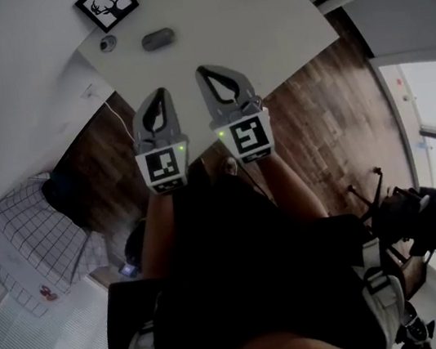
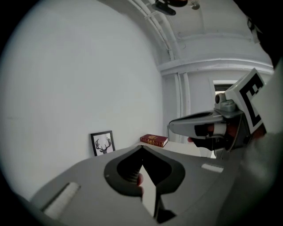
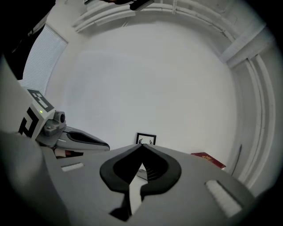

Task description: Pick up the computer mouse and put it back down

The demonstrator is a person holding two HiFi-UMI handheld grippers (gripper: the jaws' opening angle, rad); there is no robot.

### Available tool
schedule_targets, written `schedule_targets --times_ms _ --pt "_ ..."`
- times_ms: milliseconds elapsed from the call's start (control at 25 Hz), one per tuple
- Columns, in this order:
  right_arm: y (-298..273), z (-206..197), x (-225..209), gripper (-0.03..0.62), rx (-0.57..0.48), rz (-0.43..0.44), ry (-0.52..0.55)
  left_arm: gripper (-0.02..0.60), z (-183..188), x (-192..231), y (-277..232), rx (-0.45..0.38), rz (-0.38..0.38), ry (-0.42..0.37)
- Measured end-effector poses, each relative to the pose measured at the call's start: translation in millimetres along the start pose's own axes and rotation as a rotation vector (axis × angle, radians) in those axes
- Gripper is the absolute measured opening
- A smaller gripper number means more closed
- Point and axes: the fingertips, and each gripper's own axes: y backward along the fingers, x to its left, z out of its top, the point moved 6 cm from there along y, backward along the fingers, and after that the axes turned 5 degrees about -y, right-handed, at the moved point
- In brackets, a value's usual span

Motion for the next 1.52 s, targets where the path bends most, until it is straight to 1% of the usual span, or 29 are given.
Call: schedule_targets --times_ms 160,320,400,520,720,800,920,1000,1160,1280,1320,1360,1400,1480,1520 --pt "-32.0 -4.1 6.0 0.014 0.069 -0.004 0.001 0.000 -10.8 25.9 -17.7 0.020 -0.036 0.001" --pt "-50.8 -8.0 12.5 0.014 0.096 -0.024 0.004 0.000 -17.1 45.7 -33.8 0.023 -0.088 -0.041" --pt "-55.1 -9.6 12.8 0.014 0.104 -0.037 0.004 0.000 -21.7 53.3 -43.6 0.026 -0.098 -0.066" --pt "-56.2 -12.0 11.4 0.014 0.111 -0.059 -0.007 0.000 -34.0 59.2 -60.4 0.018 -0.113 -0.114" --pt "-61.4 -17.4 1.2 0.014 0.129 -0.079 -0.008 0.000 -44.9 57.6 -84.1 0.047 -0.160 -0.137" --pt "-64.1 -21.3 -5.0 0.014 0.128 -0.073 -0.016 0.000 -49.2 58.1 -93.6 0.078 -0.154 -0.170" --pt "-68.0 -27.8 -14.1 0.014 0.129 -0.059 -0.041 0.000 -54.9 57.6 -108.0 0.139 -0.144 -0.242" --pt "-71.0 -31.5 -20.2 0.014 0.132 -0.051 -0.057 0.000 -63.6 55.1 -118.2 0.166 -0.152 -0.274" --pt "-81.6 -37.3 -31.2 0.014 0.147 -0.030 -0.071 0.000 -70.0 52.5 -142.1 0.190 -0.174 -0.331" --pt "-85.0 -41.1 -37.1 0.014 0.153 -0.012 -0.080 0.002 -77.4 51.5 -163.8 0.243 -0.183 -0.391" --pt "-85.6 -43.1 -39.4 0.014 0.152 -0.008 -0.077 0.035 -80.7 50.5 -171.0 0.267 -0.196 -0.416" --pt "-86.3 -45.1 -41.7 0.014 0.152 -0.005 -0.077 0.095 -84.5 49.6 -177.9 0.291 -0.212 -0.445" --pt "-87.0 -46.8 -43.6 0.014 0.151 -0.004 -0.082 0.128 -88.7 49.1 -184.0 0.312 -0.227 -0.478" --pt "-87.1 -49.5 -45.9 0.014 0.159 -0.002 -0.094 0.150 -97.0 48.8 -193.2 0.349 -0.248 -0.556" --pt "-86.8 -50.0 -46.8 0.014 0.160 -0.002 -0.095 0.173 -101.1 48.7 -196.8 0.367 -0.257 -0.598"
